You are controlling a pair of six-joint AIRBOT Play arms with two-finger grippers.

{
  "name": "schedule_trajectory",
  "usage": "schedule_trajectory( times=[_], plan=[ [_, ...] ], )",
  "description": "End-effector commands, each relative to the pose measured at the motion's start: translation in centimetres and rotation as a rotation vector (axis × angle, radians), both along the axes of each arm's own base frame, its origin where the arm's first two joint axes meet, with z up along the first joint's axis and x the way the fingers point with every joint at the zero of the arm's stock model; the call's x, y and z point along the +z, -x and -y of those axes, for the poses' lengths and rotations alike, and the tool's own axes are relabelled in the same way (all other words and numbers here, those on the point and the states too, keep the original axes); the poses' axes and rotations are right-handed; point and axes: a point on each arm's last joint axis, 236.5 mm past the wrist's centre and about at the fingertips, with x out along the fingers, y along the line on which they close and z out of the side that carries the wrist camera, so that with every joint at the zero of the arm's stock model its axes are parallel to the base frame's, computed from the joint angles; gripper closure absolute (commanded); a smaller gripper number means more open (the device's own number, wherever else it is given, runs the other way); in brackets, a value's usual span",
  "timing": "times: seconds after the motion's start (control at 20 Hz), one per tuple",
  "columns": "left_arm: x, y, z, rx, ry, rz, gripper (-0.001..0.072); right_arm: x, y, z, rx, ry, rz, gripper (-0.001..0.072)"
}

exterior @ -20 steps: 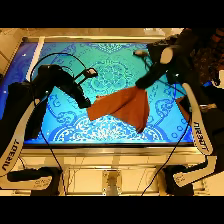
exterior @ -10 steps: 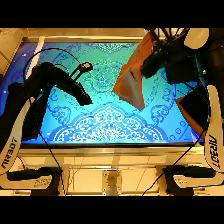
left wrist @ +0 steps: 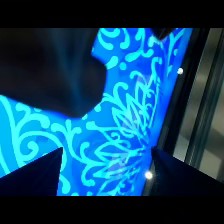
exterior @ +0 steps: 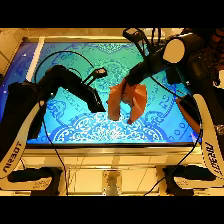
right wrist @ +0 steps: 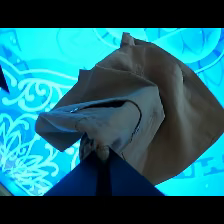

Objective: Fold the clothes and pants, and hang the long-sleeved shirts on hangers.

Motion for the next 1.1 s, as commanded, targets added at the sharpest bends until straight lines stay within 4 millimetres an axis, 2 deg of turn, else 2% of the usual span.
schedule_trajectory(
  times=[0.0,0.05,0.15,0.4,0.5,0.65,0.75,0.85,0.9,1.05],
  plan=[
    [0.5,-1.0,4.0,0.012,0.032,0.132,0.0108,-0.3,-1.5,-0.9,-0.067,-0.021,0.034,0.0699],
    [0.2,-2.2,4.1,0.023,-0.001,0.214,0.0108,-0.6,-1.2,-0.8,-0.064,-0.01,0.019,0.0699],
    [-0.7,-5.1,3.1,0.062,-0.09,0.343,0.0107,-0.5,-0.9,-0.6,-0.055,0.0,0.017,0.0698],
    [-2.6,-8.8,0.7,0.141,-0.131,0.372,0.0107,0.5,-0.5,-0.6,-0.04,-0.001,0.025,0.0698],
    [-3.9,-9.3,0.5,0.148,-0.129,0.346,0.0107,1.4,-0.5,-0.5,-0.038,-0.008,0.042,0.0698],
    [-6.8,-9.0,1.5,0.108,-0.123,0.29,0.0109,2.9,-0.6,-0.6,-0.037,-0.023,0.068,0.0698],
    [-8.4,-9.2,1.3,0.113,-0.139,0.267,0.0111,3.0,-0.2,-0.3,-0.036,-0.014,0.054,0.0698],
    [-8.1,-9.9,0.3,0.14,-0.138,0.269,0.0173,2.4,0.4,0.0,-0.034,0.005,0.023,0.0698],
    [-7.5,-10.3,-0.3,0.151,-0.134,0.281,0.0173,2.3,0.6,0.1,-0.034,0.01,0.016,0.0698],
    [-4.3,-11.1,-2.1,0.188,-0.114,0.329,0.0172,2.3,0.5,0.1,-0.034,0.009,0.017,0.0698]
  ],
)
